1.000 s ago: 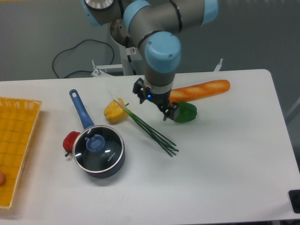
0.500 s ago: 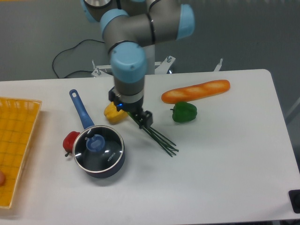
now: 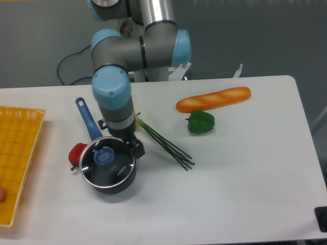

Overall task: Open the lid
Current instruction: 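Lower the gripper onto the blue knob of the saucepan lid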

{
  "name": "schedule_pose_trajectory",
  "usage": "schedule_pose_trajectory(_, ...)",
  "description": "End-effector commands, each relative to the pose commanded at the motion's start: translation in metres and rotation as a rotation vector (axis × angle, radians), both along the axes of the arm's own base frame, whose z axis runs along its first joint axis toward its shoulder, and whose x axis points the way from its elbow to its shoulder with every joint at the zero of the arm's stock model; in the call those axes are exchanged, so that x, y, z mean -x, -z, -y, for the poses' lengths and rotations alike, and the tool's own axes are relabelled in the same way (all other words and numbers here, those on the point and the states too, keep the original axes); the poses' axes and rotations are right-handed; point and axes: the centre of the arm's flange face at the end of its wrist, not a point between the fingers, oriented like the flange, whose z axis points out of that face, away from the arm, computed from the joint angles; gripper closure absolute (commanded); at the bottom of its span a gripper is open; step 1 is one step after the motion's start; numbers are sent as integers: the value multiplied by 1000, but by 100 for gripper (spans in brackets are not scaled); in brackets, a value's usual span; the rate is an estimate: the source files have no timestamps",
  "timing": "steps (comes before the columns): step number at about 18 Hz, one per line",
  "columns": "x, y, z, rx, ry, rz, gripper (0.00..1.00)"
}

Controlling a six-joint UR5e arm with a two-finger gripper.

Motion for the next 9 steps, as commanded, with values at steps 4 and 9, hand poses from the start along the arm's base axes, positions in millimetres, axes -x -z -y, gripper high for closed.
schedule_pose_trajectory(4, -19, 16, -27, -44, 34, -27, 0)
schedule_pose_trajectory(9, -24, 21, -29, -39, 43, -22, 0)
